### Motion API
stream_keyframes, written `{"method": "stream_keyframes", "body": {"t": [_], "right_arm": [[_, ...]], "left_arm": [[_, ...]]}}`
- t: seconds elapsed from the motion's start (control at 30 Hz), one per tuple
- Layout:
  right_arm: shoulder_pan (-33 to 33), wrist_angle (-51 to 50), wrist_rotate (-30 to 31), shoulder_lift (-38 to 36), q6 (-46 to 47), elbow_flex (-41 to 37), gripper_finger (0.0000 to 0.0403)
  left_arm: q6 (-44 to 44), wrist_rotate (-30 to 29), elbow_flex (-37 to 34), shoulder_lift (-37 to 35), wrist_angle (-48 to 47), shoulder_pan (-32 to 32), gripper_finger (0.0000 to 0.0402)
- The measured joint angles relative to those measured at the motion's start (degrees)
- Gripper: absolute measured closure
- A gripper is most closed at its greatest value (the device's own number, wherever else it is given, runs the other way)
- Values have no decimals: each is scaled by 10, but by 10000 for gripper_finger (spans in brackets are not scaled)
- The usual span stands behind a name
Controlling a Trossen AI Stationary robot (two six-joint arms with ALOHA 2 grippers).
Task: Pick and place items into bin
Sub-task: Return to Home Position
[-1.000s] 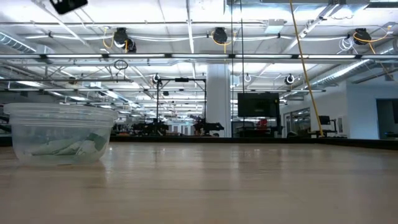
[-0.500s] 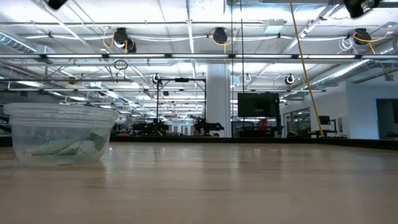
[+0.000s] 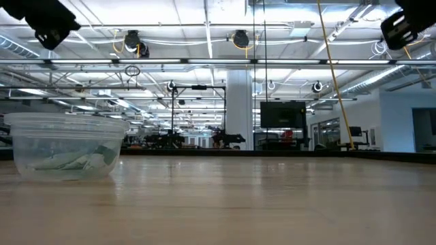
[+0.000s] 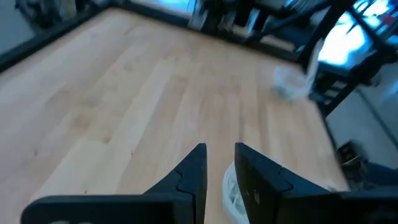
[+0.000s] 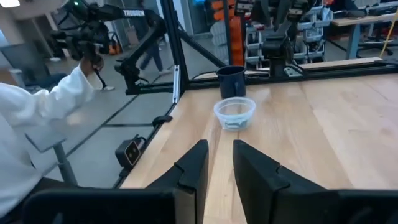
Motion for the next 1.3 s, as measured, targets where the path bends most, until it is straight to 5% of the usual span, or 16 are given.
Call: {"method": "stream_keyframes", "body": {"t": [0.37, 0.77, 1.07, 1.3], "right_arm": [[0, 75, 0, -124, -50, -103, 332], [0, 43, 14, -166, -60, -106, 332], [0, 15, 114, -166, -63, -106, 332], [0, -3, 122, -183, -78, -106, 332]], "left_arm": [[102, -14, -12, -84, 47, 0, 314], [112, -10, -190, -84, 281, 14, 314], [94, 1, -272, -85, 370, 84, 314], [108, 77, -272, -85, 374, 167, 314]]}}
